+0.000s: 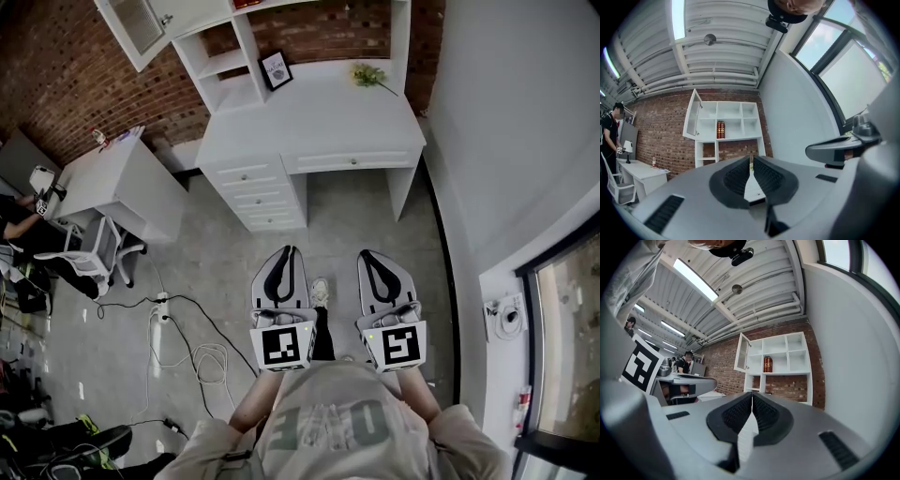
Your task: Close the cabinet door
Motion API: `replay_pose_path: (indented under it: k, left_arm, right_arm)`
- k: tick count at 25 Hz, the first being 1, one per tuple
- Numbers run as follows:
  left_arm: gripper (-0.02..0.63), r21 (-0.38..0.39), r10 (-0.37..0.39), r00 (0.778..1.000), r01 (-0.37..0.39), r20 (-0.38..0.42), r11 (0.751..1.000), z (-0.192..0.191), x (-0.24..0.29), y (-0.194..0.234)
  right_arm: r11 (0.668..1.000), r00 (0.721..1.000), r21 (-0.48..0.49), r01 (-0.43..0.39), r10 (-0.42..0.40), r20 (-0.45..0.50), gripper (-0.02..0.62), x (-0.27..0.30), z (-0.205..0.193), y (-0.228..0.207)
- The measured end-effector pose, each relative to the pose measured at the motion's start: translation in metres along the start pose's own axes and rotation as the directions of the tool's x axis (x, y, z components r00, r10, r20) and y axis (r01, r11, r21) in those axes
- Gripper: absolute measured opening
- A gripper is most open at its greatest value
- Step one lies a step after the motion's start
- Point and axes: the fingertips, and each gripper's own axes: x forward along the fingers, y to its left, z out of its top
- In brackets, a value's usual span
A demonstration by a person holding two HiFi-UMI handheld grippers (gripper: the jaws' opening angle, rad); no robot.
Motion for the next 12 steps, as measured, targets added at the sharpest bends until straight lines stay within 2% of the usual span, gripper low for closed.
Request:
replay_pose_path:
  k: [4,8,12]
  left_arm:
    - [0.035,-0.006,-0.012,0.999,0.013,0.032,1.000,-0.008,0.036,0.014]
    - [0.035,-0.020,-0.013,1.000,0.013,0.027,1.000,-0.026,0.087,0.035]
    - [0.034,-0.045,-0.016,1.000,0.017,0.027,0.999,-0.033,0.146,0.061]
  right_arm:
    - [1.000,1.000,0.005,-0.008,0.007,0.024,0.017,0.038,-0.001,-0.006]
    - [0.999,0.998,-0.051,-0.015,0.018,0.054,0.017,0.086,-0.003,-0.015]
    - [0.998,1.000,-0.066,-0.016,0.017,0.015,0.017,0.143,-0.013,-0.032]
